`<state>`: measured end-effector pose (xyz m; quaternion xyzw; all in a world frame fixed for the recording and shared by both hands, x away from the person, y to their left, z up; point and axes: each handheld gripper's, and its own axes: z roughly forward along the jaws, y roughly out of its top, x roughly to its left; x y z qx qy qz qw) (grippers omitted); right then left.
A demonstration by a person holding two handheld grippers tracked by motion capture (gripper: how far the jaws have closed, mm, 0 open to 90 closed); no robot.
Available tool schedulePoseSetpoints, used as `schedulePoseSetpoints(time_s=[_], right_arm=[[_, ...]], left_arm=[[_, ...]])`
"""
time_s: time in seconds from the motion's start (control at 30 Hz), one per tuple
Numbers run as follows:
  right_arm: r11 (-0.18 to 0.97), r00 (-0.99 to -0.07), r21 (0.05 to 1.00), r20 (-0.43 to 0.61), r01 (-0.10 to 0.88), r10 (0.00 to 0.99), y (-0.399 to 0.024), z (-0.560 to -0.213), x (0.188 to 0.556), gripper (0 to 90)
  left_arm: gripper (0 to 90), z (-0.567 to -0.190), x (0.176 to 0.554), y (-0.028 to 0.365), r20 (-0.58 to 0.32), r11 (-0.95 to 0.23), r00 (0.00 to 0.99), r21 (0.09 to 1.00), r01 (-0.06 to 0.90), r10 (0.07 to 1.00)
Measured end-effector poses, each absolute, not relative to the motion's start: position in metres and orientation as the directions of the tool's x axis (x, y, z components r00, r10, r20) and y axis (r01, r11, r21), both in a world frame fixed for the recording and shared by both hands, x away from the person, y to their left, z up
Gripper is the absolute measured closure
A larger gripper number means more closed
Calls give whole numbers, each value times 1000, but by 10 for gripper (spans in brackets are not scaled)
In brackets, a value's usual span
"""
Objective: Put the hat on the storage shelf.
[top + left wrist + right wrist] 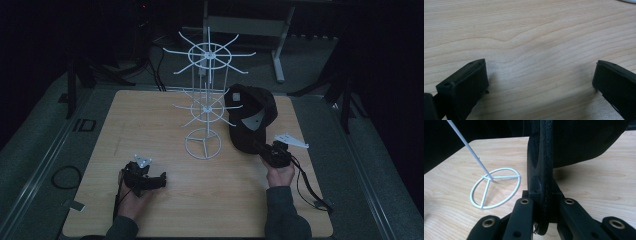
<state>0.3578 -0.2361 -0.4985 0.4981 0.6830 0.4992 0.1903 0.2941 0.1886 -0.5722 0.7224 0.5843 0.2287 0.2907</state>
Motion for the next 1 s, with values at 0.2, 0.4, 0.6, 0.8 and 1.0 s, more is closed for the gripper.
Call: schedulePoseSetpoints(time_s=[0.2,0.4,0.6,0.8,1.0], right_arm=[[11,-433,881,221,473,874,-237,-492,356,860],[12,-428,888,210,459,879,-240,-486,354,860],[10,-424,894,202,447,883,-244,-482,351,860],[17,-428,902,188,431,884,-243,-476,348,860],[32,-437,910,167,414,884,-241,-470,347,860]], left_arm=[[1,-572,294,188,-11,-147,212,687,711,977],[1,-572,294,188,-11,-147,212,687,712,977],[1,-572,294,188,-11,-147,212,687,712,977],[1,-572,294,189,-10,-148,213,687,711,977],[1,-572,294,188,-9,-147,212,688,710,977]])
